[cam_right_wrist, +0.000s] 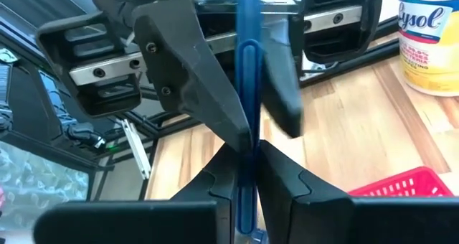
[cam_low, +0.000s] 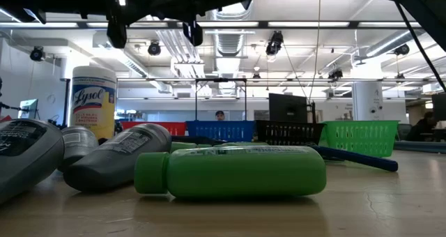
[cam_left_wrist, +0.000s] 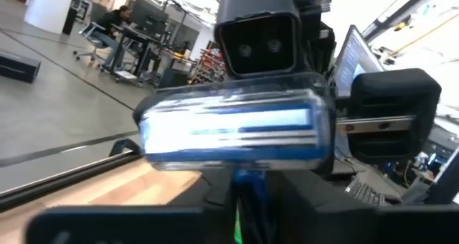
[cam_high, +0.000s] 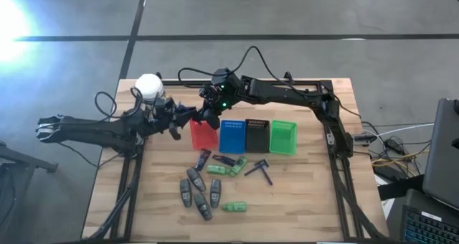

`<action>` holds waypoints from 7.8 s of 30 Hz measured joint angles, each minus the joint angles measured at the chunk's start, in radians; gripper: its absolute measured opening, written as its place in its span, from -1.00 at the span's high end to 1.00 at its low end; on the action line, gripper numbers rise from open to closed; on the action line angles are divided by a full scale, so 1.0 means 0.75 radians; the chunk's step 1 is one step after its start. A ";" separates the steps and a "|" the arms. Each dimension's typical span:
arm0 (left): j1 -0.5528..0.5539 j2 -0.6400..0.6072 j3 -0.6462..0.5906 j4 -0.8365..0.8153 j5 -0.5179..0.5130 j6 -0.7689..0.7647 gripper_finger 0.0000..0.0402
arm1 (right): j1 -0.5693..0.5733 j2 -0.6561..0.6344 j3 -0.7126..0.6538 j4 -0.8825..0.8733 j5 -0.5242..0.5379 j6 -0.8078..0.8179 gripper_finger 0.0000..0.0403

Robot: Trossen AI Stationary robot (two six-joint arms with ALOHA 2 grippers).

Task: Pick & Place Travel size toiletries
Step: Put the razor into the red basket

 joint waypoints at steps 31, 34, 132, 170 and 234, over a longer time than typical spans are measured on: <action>0.187 0.348 0.109 -0.829 0.021 -0.959 0.85 | -0.022 -0.255 -0.041 -0.575 0.436 -0.073 -0.22; 0.224 0.502 0.189 -0.836 0.114 -0.931 0.84 | -0.037 -0.337 -0.101 -0.579 0.474 -0.069 -0.21; 0.221 0.276 0.527 -0.565 0.626 -0.092 -0.13 | 0.410 -0.907 -1.245 0.324 1.051 0.833 0.88; 0.324 0.584 0.546 -0.174 0.985 -0.133 0.55 | 0.279 -0.624 -0.929 0.518 0.832 0.583 0.86; 0.168 0.069 0.307 -0.887 0.678 0.038 0.41 | 0.592 -0.719 -1.268 -0.476 0.524 -0.545 0.00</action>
